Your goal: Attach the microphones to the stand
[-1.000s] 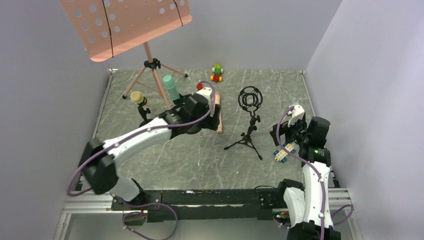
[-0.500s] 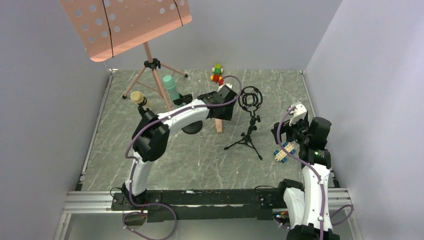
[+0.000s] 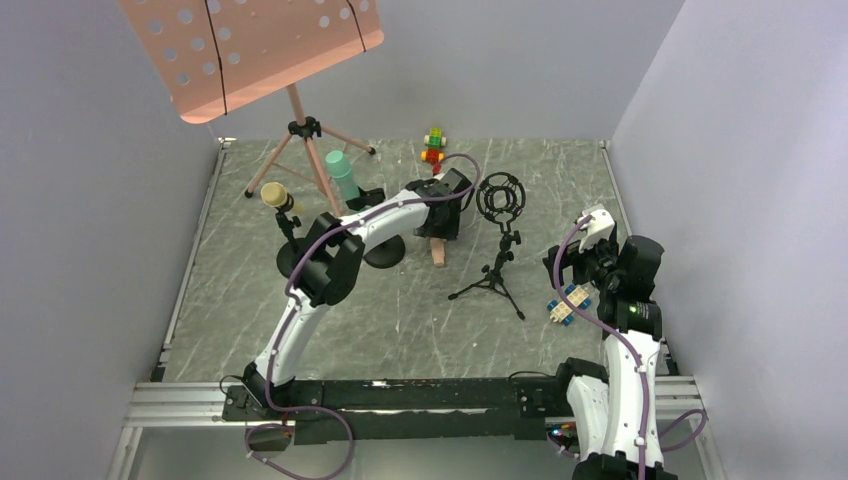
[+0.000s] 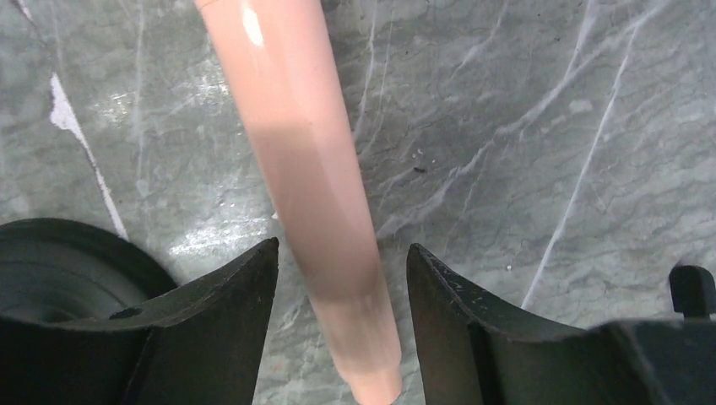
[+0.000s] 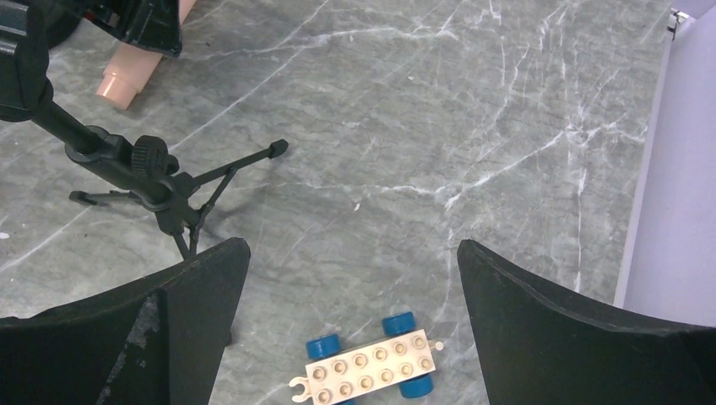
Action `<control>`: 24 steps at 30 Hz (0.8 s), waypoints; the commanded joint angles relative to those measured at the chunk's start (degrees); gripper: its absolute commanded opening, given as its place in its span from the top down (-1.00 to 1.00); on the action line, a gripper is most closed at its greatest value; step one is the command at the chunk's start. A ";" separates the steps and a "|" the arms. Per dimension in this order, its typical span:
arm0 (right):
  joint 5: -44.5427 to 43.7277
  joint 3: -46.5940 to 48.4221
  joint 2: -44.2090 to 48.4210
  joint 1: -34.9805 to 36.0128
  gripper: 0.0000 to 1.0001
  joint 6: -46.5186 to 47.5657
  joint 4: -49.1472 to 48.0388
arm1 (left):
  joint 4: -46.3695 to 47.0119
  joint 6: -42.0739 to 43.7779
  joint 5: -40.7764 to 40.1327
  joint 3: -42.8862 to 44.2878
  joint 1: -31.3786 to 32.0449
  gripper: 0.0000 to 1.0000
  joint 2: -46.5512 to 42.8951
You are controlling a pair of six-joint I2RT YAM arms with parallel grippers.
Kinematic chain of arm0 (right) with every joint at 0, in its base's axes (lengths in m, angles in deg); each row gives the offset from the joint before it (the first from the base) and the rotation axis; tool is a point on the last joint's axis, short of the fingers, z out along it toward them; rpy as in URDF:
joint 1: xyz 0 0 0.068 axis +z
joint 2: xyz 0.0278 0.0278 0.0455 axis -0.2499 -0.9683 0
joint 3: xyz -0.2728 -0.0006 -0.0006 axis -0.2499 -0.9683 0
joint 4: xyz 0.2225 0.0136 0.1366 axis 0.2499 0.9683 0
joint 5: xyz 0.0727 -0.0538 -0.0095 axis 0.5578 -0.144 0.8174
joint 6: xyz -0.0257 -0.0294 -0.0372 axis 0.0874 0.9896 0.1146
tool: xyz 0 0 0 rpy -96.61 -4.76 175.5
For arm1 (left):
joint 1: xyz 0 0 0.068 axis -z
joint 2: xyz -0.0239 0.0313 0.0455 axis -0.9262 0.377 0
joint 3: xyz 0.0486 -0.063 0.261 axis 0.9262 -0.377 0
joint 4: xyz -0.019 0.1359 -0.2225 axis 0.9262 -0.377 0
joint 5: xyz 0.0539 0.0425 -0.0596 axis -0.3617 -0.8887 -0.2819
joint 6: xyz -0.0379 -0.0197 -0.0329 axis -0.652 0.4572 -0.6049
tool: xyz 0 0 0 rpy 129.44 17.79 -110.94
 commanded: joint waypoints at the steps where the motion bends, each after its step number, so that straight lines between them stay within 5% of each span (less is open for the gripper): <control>1: -0.96 -0.53 0.71 -0.28 -0.99 -0.96 -2.21 | -3.69 -1.91 0.96 4.65 0.00 -0.24 2.62; 8: -0.87 -0.57 0.81 -0.34 -0.99 -0.96 -2.21 | -4.00 -1.93 1.61 4.11 -1.06 -0.11 4.41; 15: -0.87 -0.63 0.80 -0.48 -0.99 -1.05 -2.21 | -6.11 0.24 0.91 5.03 -1.16 0.45 6.03; 24: -0.69 -0.58 0.62 -0.41 -0.99 -1.10 -2.21 | -2.99 4.70 -2.70 -1.81 -1.24 0.78 -1.18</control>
